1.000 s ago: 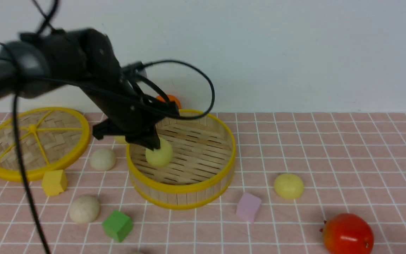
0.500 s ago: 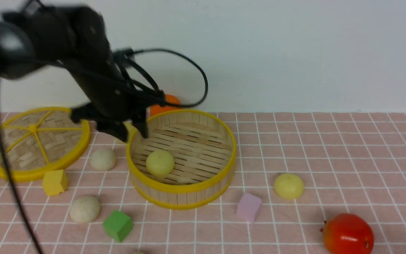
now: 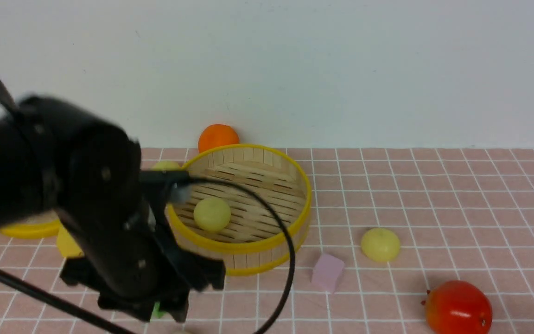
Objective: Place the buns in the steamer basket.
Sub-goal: Use the left arm to grab a steamed stuffed bun
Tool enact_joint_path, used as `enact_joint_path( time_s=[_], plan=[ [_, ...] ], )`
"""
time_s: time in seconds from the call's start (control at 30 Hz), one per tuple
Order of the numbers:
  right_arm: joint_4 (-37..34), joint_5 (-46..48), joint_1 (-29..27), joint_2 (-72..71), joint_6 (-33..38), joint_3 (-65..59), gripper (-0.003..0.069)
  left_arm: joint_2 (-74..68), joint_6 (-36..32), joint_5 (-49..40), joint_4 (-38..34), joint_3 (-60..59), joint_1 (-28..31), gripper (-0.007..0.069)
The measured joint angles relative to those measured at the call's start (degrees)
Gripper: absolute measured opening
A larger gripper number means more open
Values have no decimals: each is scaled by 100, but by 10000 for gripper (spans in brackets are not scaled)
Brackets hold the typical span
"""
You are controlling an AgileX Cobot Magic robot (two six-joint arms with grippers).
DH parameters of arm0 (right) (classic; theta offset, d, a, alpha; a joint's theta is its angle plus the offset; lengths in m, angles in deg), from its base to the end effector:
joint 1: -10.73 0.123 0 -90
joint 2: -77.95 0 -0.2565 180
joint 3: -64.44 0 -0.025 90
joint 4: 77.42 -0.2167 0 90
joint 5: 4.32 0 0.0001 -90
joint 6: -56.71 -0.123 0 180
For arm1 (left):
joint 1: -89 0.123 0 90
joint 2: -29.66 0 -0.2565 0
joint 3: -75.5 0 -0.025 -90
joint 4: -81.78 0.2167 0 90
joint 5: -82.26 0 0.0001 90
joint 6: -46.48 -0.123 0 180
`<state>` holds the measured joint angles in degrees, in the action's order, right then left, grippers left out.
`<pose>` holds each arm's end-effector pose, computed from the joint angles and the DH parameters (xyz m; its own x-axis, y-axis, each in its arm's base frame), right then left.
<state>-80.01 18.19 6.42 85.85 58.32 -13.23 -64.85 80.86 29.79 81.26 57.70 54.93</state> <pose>0.0769 -0.0037 0.1617 -0.3083 0.0369 -0.9506 0.0630 0.9978 0.0184 0.2168 -0.1477 0.2009 -0.9769 -0.0265 -0.2119 0.0069 0.9879 -0.1552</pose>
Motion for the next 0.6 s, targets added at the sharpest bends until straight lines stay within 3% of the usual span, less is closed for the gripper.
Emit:
enact_joint_path(
  time_s=[0.53,0.6],
  plan=[
    [0,0,0,0,0,0,239,-1311,60,622,53,-102,0,349],
    [0,0,0,0,0,0,239,-1327,5,722,53,-102,0,317]
  ],
)
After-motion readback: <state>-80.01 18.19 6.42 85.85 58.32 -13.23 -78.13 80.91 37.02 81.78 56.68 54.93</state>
